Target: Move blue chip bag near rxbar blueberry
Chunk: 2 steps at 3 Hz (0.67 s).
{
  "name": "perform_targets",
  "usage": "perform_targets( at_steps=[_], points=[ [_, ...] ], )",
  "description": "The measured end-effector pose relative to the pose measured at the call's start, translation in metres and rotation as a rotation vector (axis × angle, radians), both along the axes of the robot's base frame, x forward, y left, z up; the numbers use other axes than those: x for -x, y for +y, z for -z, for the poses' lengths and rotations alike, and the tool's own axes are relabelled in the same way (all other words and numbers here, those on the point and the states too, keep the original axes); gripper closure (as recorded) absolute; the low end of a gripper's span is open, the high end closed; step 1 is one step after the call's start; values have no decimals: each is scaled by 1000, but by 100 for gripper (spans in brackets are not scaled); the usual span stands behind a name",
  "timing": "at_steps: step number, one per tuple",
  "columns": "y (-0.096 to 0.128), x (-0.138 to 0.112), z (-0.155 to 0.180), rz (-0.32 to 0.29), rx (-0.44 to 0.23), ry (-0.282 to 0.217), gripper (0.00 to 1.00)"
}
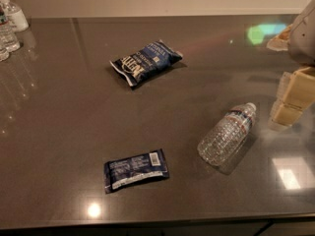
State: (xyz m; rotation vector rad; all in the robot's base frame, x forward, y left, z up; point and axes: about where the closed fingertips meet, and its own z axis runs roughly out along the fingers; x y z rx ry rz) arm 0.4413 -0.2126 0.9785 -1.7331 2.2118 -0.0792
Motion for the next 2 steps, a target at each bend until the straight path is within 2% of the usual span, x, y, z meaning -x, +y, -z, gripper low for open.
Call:
perform_targets(
  at_steps=[1,2],
  points=[
    [5,-13,3,-26,-31,11,0],
    [12,-36,13,-39,-80,22,0]
  ],
)
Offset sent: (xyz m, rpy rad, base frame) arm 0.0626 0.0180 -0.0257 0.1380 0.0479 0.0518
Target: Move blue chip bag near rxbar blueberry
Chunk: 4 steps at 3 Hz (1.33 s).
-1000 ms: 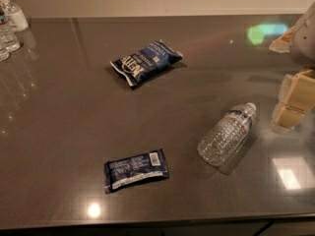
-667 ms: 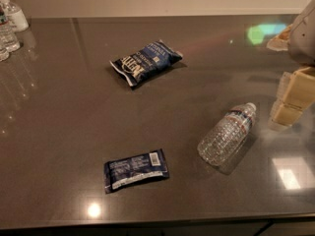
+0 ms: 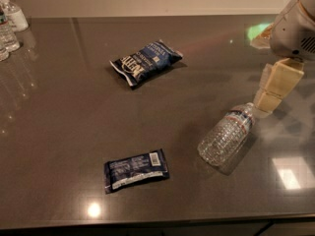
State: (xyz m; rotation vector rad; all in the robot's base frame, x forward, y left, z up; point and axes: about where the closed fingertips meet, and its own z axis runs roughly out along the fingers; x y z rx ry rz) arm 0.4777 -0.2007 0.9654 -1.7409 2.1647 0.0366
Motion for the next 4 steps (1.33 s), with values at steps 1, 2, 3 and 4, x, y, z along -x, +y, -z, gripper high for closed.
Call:
perform_targets(
  at_steps=[1,2,3,4],
  points=[
    [11,-29,11,5,-66,5,0],
    [26,-62,19,9,-135,-4,0],
    [49,-97,27,4,-196,-11,0],
    [72,-132,40,4,-235,-17,0]
  ],
)
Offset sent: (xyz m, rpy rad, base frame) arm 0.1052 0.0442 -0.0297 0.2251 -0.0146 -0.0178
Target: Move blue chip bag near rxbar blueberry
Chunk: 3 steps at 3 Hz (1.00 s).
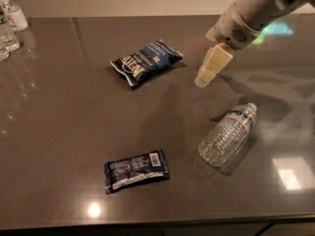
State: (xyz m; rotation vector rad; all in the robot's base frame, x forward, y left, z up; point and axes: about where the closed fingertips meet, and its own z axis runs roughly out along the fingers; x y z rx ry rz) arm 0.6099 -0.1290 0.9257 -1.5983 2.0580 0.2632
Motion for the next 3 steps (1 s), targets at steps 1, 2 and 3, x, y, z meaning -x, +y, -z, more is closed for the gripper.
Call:
perform_targets(
  at_steps=[1,2,3],
  points=[
    [17,-31,12,5,-23,-3,0],
    [31,-61,25,15,-50,-5,0],
    [41,-84,39,22,-58,5,0]
  ],
)
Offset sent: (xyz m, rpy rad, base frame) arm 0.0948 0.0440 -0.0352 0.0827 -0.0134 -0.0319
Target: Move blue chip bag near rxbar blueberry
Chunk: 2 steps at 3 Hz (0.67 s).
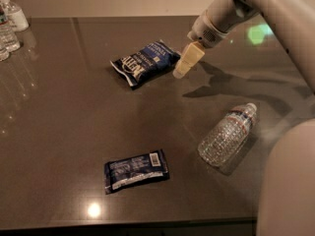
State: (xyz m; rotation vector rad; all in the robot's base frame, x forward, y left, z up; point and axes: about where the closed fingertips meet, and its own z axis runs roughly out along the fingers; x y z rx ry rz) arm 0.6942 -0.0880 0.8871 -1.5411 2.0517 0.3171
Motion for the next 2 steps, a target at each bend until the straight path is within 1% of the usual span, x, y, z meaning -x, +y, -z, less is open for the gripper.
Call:
perform_targets(
  at_steps=[1,2],
  points=[
    [9,-21,14,5,-8,28,0],
    [19,-37,27,8,-11,51,0]
  ],
)
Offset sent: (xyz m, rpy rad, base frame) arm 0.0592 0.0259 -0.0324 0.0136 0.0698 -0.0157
